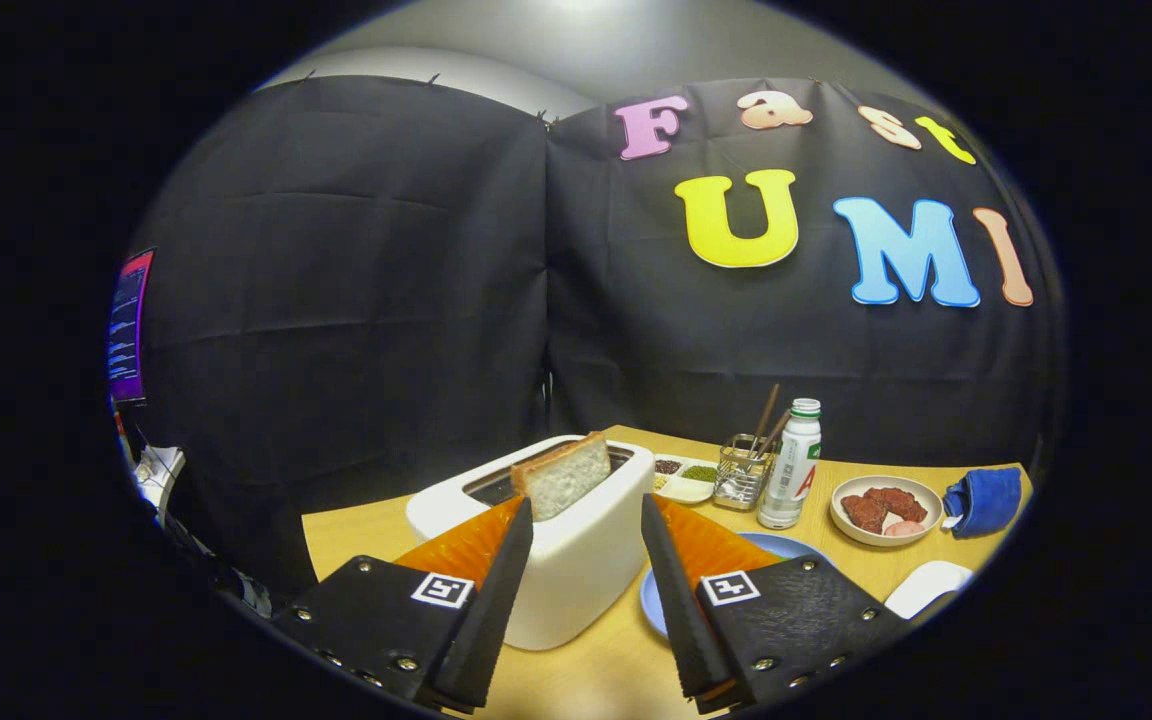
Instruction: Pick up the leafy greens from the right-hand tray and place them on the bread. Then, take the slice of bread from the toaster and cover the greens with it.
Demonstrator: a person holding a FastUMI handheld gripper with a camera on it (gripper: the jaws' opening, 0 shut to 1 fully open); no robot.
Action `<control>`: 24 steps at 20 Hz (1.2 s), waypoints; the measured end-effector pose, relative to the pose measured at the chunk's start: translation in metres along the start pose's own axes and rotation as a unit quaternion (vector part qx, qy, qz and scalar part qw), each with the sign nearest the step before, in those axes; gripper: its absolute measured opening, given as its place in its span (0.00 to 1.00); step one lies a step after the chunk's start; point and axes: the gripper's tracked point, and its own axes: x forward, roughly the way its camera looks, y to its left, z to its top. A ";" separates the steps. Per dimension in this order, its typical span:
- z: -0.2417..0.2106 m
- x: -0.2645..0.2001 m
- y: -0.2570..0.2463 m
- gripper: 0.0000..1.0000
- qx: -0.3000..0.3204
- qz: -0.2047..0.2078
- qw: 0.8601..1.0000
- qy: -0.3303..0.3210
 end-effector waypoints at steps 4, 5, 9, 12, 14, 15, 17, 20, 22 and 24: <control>0.004 0.026 0.029 0.68 -0.014 -0.014 1.000 0.000; 0.006 0.033 0.029 0.68 -0.021 -0.026 0.999 0.000; -0.002 0.060 0.029 0.68 -0.015 -0.049 0.999 0.005; 0.003 0.070 0.023 0.68 -0.011 -0.069 0.998 -0.008; 0.000 0.074 0.014 0.61 -0.013 -0.095 0.995 -0.004; -0.005 0.076 0.009 0.50 -0.014 -0.107 0.994 0.006; -0.008 0.077 0.011 0.26 0.003 -0.105 0.994 0.014; -0.007 0.088 0.006 0.08 -0.004 -0.108 0.994 0.014; -0.008 0.082 0.006 0.08 -0.007 -0.099 0.995 0.017; -0.005 0.080 0.006 0.08 0.002 -0.096 0.995 0.016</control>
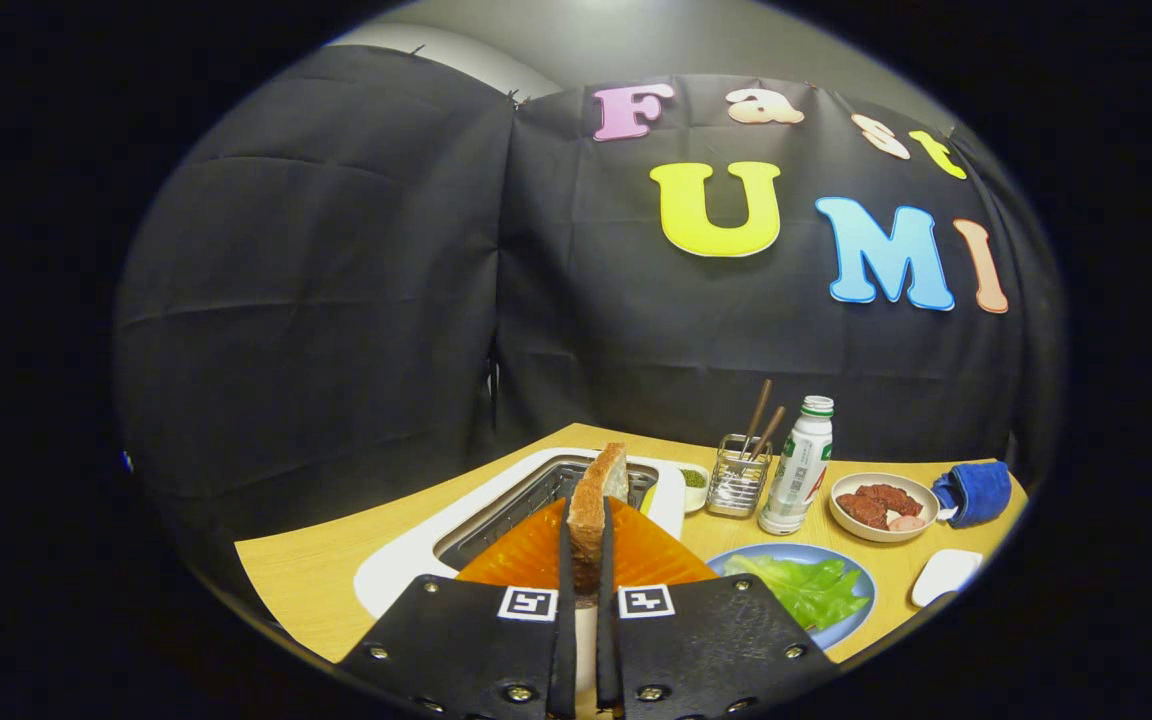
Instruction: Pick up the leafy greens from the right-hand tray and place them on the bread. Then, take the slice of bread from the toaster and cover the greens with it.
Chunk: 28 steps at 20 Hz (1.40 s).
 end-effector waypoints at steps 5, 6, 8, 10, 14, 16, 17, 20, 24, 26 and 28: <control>0.026 -0.013 0.001 0.08 0.019 0.011 1.000 -0.018; 0.034 -0.016 -0.001 0.08 0.022 0.012 0.999 -0.026; 0.050 -0.022 -0.006 0.08 0.026 0.014 0.999 -0.041; 0.065 -0.031 -0.014 0.08 0.036 0.014 0.998 -0.056; 0.095 -0.051 -0.041 0.08 0.036 -0.001 0.996 -0.084; 0.101 -0.061 -0.054 0.08 0.024 -0.010 0.995 -0.092; 0.100 -0.065 -0.060 0.08 0.017 -0.014 0.995 -0.092; 0.091 -0.078 -0.081 0.08 0.000 -0.031 0.995 -0.093; 0.072 -0.082 -0.108 0.08 -0.001 -0.054 0.995 -0.084; 0.061 -0.078 -0.118 0.08 0.003 -0.058 0.996 -0.073; 0.051 -0.074 -0.127 0.08 0.006 -0.064 0.996 -0.063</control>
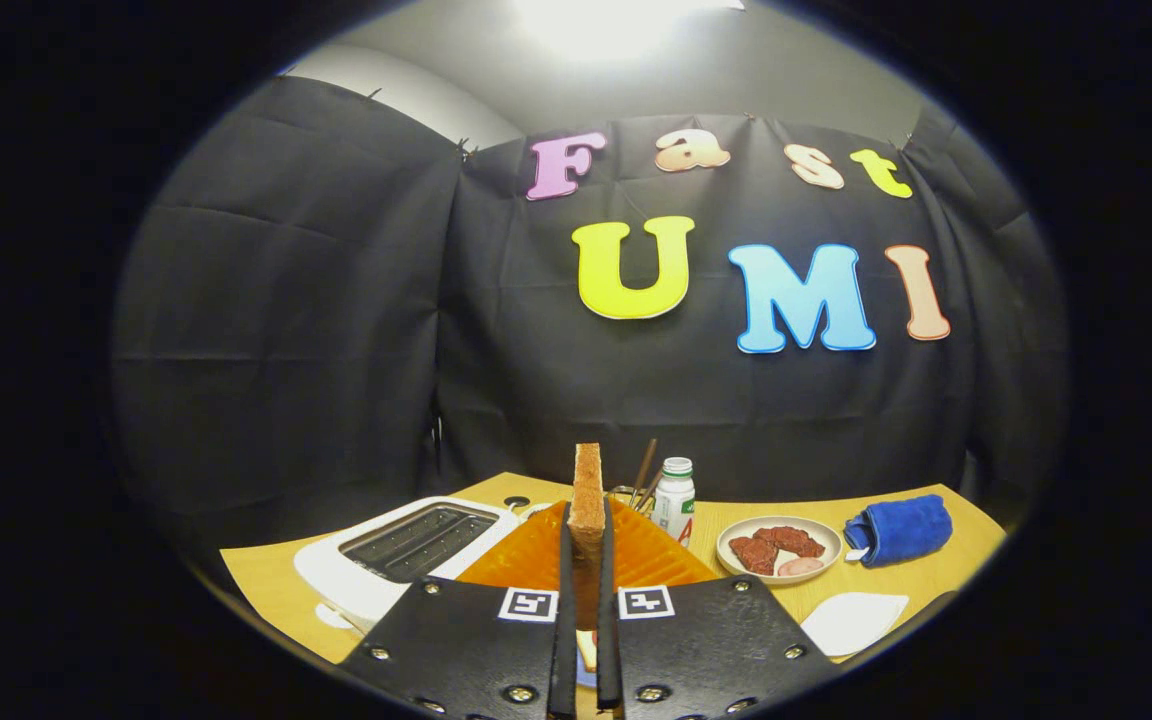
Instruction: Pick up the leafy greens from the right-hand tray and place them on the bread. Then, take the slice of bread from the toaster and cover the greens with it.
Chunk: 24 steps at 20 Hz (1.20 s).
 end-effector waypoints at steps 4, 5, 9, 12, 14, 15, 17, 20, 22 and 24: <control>-0.030 0.010 -0.009 0.08 0.007 -0.003 1.000 0.029; -0.036 0.012 -0.010 0.08 0.008 -0.004 0.999 0.035; -0.057 0.022 -0.010 0.08 0.016 0.002 0.999 0.052; -0.079 0.028 -0.010 0.08 0.026 0.008 0.997 0.075; -0.093 0.030 -0.008 0.08 0.029 0.012 0.996 0.086; -0.097 0.032 -0.008 0.08 0.029 0.012 0.996 0.088; -0.101 0.033 -0.007 0.08 0.042 0.015 0.996 0.081; -0.099 0.033 -0.002 0.08 0.056 0.032 0.996 0.058; -0.105 0.035 0.000 0.08 0.062 0.045 0.996 0.052; -0.119 0.037 -0.002 0.08 0.072 0.049 0.994 0.069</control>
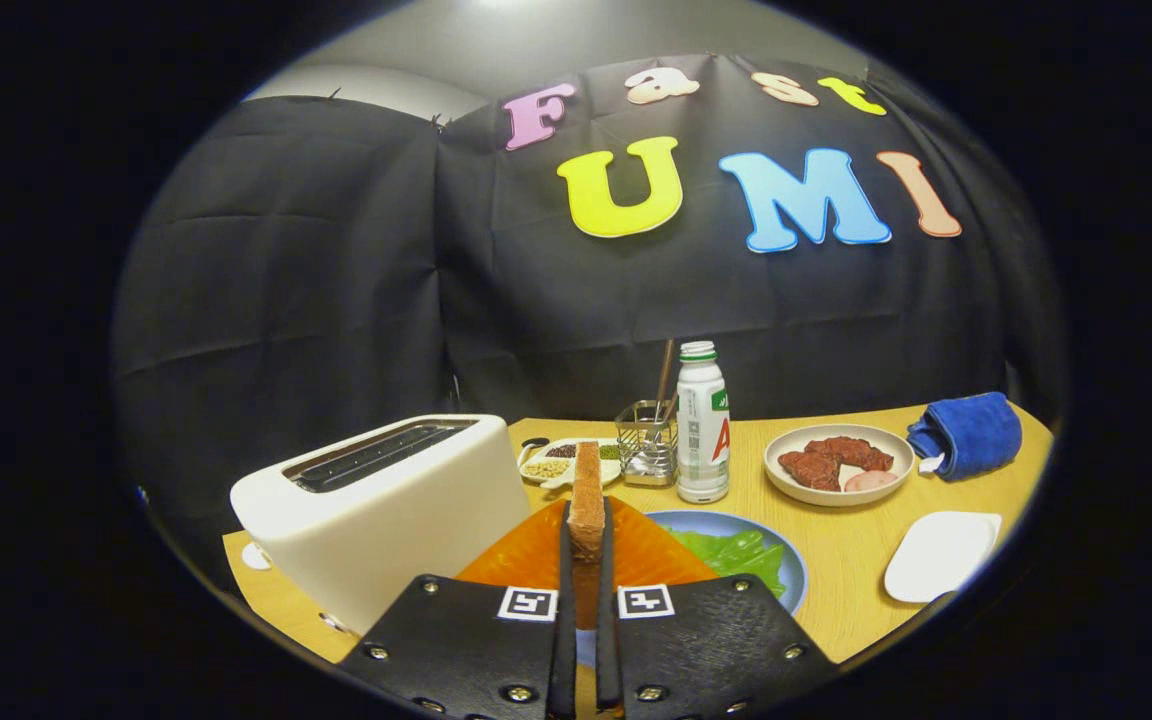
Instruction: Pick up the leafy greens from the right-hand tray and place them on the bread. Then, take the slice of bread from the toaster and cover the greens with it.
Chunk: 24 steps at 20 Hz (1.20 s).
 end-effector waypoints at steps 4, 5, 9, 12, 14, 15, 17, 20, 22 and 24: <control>-0.006 0.002 -0.011 0.08 -0.016 -0.015 1.000 0.008; -0.008 0.002 -0.014 0.08 -0.023 -0.019 0.999 0.010; -0.011 0.005 -0.012 0.13 -0.034 -0.010 0.999 0.020; -0.010 0.005 -0.023 0.15 -0.018 -0.014 0.999 0.023; -0.012 0.007 -0.036 0.27 -0.023 -0.034 0.999 0.029; -0.012 0.006 -0.039 0.29 -0.020 -0.038 0.999 0.032; -0.014 0.010 -0.043 0.29 -0.015 -0.037 0.999 0.035; -0.017 0.008 -0.050 0.29 -0.020 -0.047 0.998 0.042; -0.018 0.009 -0.056 0.29 -0.025 -0.053 0.997 0.046; -0.019 0.009 -0.056 0.29 -0.023 -0.054 0.997 0.048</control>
